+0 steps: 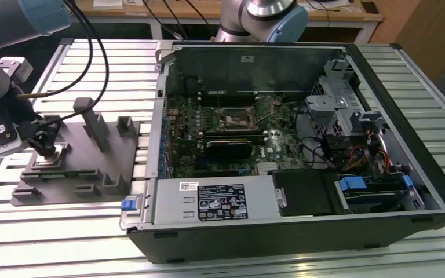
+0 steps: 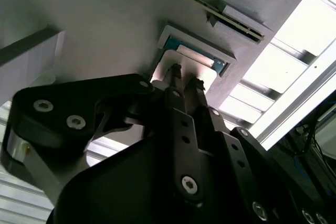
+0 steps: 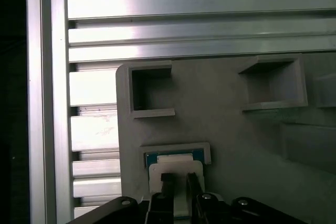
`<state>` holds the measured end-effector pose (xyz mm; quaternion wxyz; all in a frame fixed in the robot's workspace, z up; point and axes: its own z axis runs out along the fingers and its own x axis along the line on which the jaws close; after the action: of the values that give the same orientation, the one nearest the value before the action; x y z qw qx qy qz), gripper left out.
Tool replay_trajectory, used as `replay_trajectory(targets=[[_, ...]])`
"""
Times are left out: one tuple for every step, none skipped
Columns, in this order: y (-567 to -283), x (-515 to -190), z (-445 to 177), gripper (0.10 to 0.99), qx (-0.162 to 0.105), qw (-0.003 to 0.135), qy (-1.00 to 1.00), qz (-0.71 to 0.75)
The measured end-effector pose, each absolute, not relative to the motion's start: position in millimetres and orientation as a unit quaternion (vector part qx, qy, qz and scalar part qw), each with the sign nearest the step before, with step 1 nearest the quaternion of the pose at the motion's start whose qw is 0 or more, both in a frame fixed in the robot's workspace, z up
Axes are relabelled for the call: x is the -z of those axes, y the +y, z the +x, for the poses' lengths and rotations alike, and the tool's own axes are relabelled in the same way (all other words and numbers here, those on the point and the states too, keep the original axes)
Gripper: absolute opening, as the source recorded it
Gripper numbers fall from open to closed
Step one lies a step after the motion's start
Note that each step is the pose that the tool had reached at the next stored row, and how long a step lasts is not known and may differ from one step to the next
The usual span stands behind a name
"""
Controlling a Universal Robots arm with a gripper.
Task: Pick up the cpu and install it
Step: 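Pick up the cpu and move it towards the insertion slot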
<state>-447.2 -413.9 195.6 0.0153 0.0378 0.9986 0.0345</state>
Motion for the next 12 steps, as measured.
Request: replay_trajectory(targets=[[-413.9,-195.6,-447.2,0.231,-0.035,0.015,0.999,0.038],[-413.9,-195.6,-447.2,0.290,-0.034,0.015,0.999,0.038],[-413.9,-195.6,-447.2,0.290,-0.035,0.015,0.999,0.038],[-413.9,-195.6,-447.3,0.349,-0.034,0.015,0.999,0.038],[-413.9,-195.6,-447.3,0.408,-0.034,0.015,0.999,0.038],[-413.9,-195.6,-447.3,0.408,-0.035,0.015,0.999,0.038],[-413.9,-195.6,-447.3,0.467,-0.035,0.015,0.999,0.038],[-413.9,-195.5,-447.4,0.525,-0.035,0.015,0.999,0.038],[-413.9,-195.5,-447.4,0.525,-0.035,0.015,0.999,0.038],[-413.9,-195.5,-447.4,0.525,-0.035,0.015,0.999,0.038],[-413.9,-195.5,-447.4,0.588,-0.035,0.015,0.999,0.038],[-414.0,-195.2,-447.4,0.588,-0.035,0.015,0.999,0.037]])
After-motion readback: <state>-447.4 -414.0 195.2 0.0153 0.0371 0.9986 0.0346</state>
